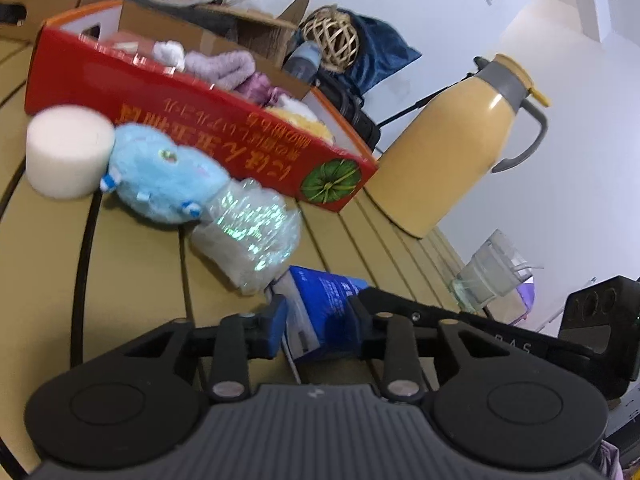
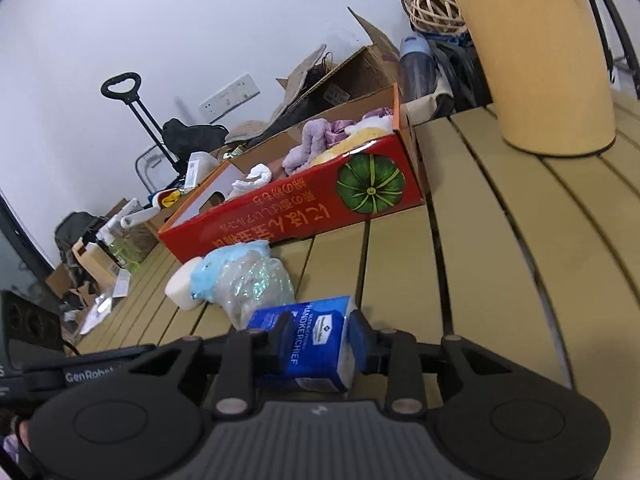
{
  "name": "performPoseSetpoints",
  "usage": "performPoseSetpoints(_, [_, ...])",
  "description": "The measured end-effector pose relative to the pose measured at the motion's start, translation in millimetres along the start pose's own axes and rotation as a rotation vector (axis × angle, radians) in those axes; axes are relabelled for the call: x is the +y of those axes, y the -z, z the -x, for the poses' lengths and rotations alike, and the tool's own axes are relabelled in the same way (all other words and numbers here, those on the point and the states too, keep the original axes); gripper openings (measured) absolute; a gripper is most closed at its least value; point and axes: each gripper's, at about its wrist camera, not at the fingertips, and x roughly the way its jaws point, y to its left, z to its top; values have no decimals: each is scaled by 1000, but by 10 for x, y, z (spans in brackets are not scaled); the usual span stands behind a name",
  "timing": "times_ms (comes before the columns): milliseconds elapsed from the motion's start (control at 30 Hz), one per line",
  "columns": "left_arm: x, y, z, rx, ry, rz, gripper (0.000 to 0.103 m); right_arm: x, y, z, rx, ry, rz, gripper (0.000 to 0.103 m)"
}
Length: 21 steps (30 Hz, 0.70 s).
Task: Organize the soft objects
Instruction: 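Lower the blue handkerchief pack into the red box and open the right gripper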
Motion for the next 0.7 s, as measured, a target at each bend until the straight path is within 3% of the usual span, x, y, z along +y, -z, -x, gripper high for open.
performPoseSetpoints(133, [-247, -227, 234, -99, 17, -109, 28, 225, -123, 215, -103, -11, 68, 28])
performPoseSetpoints(233, [-276, -635, 314, -164, 18, -149, 28, 366, -526, 138, -157, -49, 90, 28])
performPoseSetpoints(333, [-153, -1054, 220, -187, -48, -159, 28, 504, -1010, -221, -148, -85, 136, 28])
performPoseSetpoints(500, [229, -1550, -132, -149, -133, -107, 28, 530, -1465, -998, -39, -114, 94, 28])
performPoseSetpoints(700, [564, -1672, -631, -12, -183, -92, 28, 378, -1452, -1475, 59, -44, 41, 28])
